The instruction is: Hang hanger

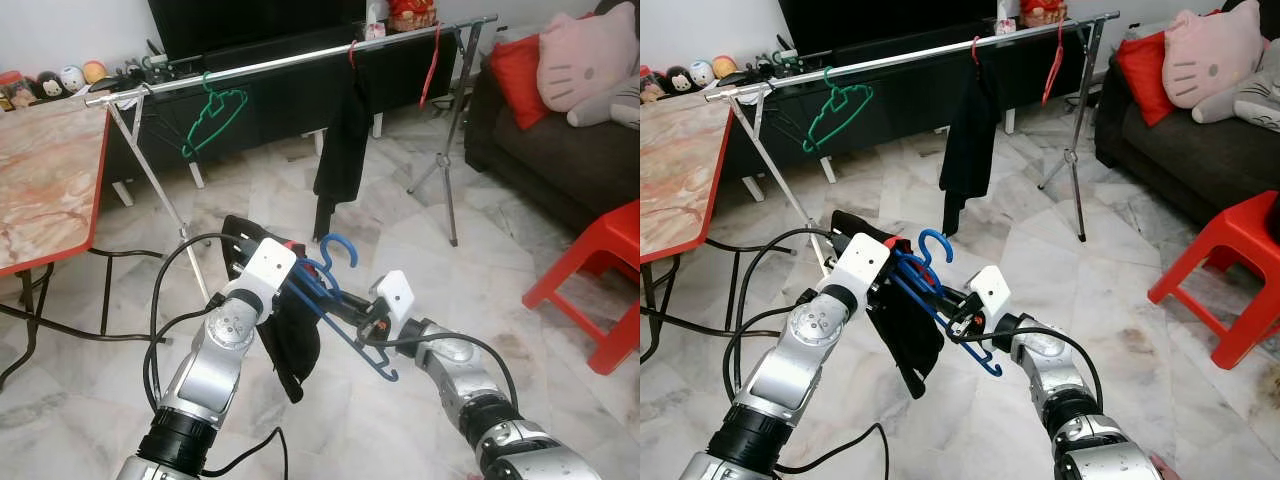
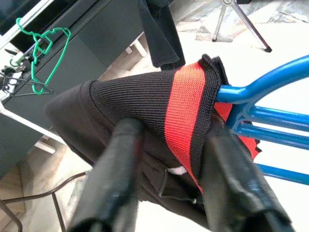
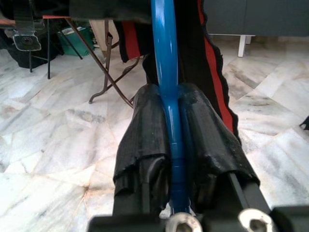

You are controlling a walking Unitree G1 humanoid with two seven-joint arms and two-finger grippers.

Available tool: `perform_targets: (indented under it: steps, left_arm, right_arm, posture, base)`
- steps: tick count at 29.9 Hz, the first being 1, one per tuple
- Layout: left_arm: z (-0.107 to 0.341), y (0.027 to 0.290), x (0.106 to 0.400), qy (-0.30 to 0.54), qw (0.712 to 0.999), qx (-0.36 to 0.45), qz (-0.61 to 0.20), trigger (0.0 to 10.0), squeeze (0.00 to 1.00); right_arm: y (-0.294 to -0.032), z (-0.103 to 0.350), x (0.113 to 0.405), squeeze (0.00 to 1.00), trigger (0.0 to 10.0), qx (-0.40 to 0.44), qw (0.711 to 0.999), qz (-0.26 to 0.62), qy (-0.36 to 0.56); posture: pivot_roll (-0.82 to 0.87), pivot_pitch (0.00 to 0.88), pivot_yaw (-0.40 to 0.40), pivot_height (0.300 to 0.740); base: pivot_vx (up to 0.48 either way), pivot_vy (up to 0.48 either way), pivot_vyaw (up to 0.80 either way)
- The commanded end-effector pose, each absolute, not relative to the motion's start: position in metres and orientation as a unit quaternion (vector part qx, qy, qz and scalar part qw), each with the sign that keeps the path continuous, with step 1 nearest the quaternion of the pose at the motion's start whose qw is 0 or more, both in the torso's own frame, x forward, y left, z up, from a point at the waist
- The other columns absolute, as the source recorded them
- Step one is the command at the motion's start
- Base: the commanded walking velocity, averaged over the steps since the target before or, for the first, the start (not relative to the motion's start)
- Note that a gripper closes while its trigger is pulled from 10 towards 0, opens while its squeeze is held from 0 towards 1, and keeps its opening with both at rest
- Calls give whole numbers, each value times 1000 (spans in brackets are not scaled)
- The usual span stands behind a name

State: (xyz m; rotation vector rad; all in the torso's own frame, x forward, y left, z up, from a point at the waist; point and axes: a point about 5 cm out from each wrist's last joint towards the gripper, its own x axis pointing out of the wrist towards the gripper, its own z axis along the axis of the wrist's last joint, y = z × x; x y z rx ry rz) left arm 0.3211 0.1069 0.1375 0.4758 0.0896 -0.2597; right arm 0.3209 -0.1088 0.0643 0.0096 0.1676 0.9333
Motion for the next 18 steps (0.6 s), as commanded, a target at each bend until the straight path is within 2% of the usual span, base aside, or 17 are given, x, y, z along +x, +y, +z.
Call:
perform_targets:
  steps: [1, 18]
  left_arm:
    - [137, 110, 324, 46, 962, 238, -121, 0, 0]
    - [137, 115, 326, 43, 964, 243, -97, 0, 0]
  right_arm:
    - [-102, 80, 328, 0, 0, 2, 887, 459, 45]
    - [-101, 79, 326, 0, 0, -2, 880, 473, 51]
  posture:
    - [-98, 0, 62, 740]
    - [-96, 0, 47, 740]
  base:
    - [0, 0, 0]
    - [0, 0, 0]
